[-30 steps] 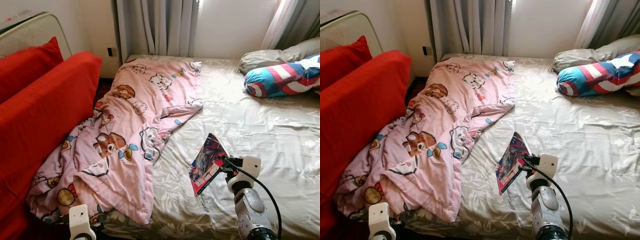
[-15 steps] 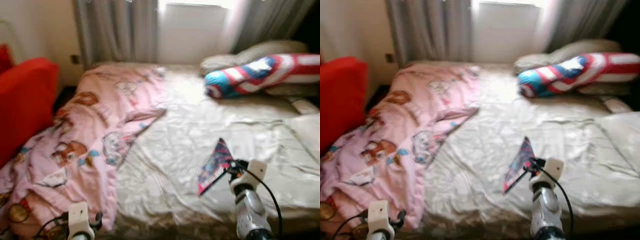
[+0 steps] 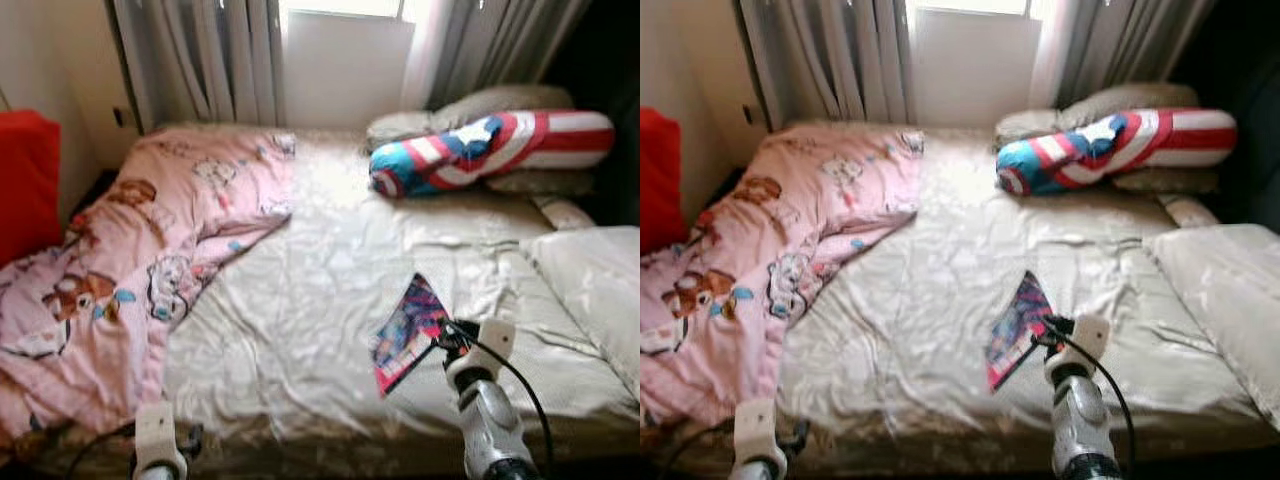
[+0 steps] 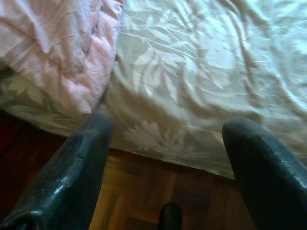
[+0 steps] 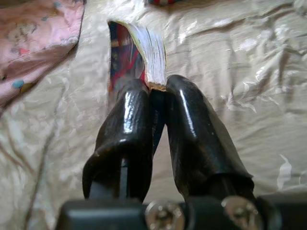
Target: Clean up the room
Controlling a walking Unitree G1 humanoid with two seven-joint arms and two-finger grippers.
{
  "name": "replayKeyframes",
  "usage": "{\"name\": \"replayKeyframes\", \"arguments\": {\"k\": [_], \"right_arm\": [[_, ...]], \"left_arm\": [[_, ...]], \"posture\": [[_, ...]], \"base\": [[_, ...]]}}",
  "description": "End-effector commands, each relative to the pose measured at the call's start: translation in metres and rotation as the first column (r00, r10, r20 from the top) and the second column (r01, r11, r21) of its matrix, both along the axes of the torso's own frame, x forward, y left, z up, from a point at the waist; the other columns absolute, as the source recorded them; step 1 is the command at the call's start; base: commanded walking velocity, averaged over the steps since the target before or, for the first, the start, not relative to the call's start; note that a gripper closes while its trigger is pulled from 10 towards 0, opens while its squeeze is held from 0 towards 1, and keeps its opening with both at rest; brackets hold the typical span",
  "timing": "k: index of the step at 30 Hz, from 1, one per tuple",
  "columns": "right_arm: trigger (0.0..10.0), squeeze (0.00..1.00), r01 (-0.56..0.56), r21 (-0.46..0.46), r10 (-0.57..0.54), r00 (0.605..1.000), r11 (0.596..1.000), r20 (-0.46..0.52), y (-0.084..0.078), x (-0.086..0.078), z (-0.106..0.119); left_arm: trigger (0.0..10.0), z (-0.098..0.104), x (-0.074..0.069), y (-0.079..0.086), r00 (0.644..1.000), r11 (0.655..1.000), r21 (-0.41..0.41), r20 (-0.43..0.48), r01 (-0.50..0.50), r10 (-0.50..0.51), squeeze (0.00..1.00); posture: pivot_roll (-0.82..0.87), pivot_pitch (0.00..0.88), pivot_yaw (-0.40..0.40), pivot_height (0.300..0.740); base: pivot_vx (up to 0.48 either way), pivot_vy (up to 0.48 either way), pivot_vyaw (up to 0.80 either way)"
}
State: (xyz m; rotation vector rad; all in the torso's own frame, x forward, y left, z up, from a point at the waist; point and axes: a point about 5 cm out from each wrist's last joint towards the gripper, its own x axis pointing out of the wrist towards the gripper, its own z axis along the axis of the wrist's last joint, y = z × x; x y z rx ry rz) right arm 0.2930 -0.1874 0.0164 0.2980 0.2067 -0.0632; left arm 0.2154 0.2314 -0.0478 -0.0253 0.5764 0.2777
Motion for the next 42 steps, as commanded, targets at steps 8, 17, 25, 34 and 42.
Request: {"name": "replayKeyframes", "arguments": {"k": [8,17,25,34,42], "right_arm": [[10.0,0.0,0.026,0.01,-0.027,0.999,1.0,0.04,-0.0044,0.0041,0.0073],[10.0,0.0,0.026,0.01,-0.027,0.999,1.0,0.04,-0.0048,0.004,0.0072],[10.0,0.0,0.029,0.012,-0.03,0.999,0.999,0.038,-0.0059,0.0036,0.0069],[10.0,0.0,0.035,0.013,-0.036,0.999,0.999,0.03,-0.0063,0.0035,0.0061],[10.0,0.0,0.042,0.017,-0.042,0.999,0.999,0.031,-0.0064,0.0036,0.006]], "left_arm": [[10.0,-0.0035,-0.0052,-0.0001,1.0,1.0,0.0,-0.019,0.001,-0.001,0.0],[10.0,-0.0031,-0.0047,-0.0005,1.0,1.0,0.004,-0.016,0.006,-0.006,0.0],[10.0,-0.0028,-0.0045,-0.001,1.0,1.0,-0.01,-0.005,-0.001,0.001,0.0],[10.0,-0.0034,-0.0058,0.0,1.0,0.999,-0.034,-0.003,-0.01,0.01,0.0],[10.0,-0.0039,-0.006,-0.0016,1.0,0.999,-0.033,-0.006,0.011,-0.011,0.0]], "posture": [[-0.05,0.0,-0.029,0.74],[-0.05,0.0,-0.03,0.74],[-0.05,0.0,-0.032,0.74],[-0.05,0.0,-0.035,0.74],[-0.05,0.0,-0.033,0.74]], "base": [[0.0,-0.472,0.17],[0.0,-0.472,0.0],[0.0,-0.195,0.0],[0.0,0.0,0.0],[0.03,0.0,0.0]]}}
